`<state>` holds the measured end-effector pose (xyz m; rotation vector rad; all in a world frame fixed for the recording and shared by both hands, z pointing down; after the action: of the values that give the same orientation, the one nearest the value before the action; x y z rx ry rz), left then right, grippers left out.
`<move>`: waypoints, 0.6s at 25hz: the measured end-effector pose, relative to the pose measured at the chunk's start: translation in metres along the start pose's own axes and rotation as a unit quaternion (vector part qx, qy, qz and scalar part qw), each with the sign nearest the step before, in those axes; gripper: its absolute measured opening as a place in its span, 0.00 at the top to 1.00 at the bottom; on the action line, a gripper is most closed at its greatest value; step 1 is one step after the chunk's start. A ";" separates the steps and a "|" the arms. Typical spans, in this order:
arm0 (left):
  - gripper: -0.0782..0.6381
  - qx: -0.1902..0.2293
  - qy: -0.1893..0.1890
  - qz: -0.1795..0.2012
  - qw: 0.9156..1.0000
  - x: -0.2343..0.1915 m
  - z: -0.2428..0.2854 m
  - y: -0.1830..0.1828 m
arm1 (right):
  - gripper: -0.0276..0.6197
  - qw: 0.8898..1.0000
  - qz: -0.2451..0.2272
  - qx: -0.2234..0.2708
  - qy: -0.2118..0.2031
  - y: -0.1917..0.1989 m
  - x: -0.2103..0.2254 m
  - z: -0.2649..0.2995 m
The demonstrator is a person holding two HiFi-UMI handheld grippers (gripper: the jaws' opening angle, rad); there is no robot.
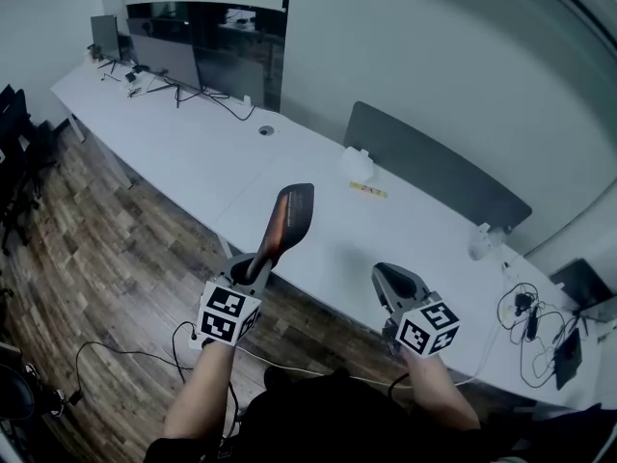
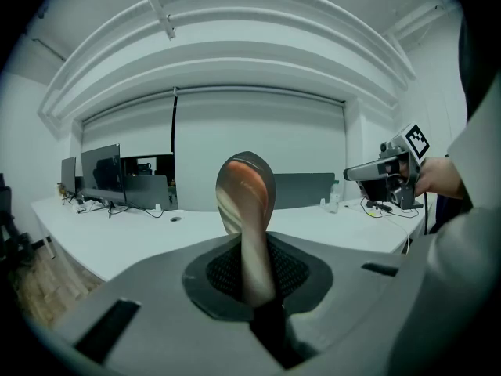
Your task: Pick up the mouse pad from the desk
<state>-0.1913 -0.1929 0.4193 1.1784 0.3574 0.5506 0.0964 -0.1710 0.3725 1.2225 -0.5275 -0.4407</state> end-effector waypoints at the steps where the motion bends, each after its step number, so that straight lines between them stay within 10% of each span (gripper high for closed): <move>1: 0.84 0.004 -0.003 -0.001 1.000 0.005 0.003 -0.006 | 0.92 1.000 0.001 0.000 -0.005 -0.001 0.007 -0.005; 15: 0.84 0.028 -0.012 -0.006 1.000 0.082 0.047 -0.065 | 0.95 0.993 0.019 0.100 0.053 -0.019 0.122 -0.114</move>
<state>-0.0849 -0.1988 0.3763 1.2353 0.3608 0.5187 0.2617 -0.1604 0.3431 1.4176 -0.5126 -0.2936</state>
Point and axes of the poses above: the fingertips, and each gripper's own axes: z forward along the fingers, x to its right, y out of its underside, the point moved 7 cm from there along -z, backward along the fingers, and after that the axes turned 1 degree about z, right-handed, at the moved point
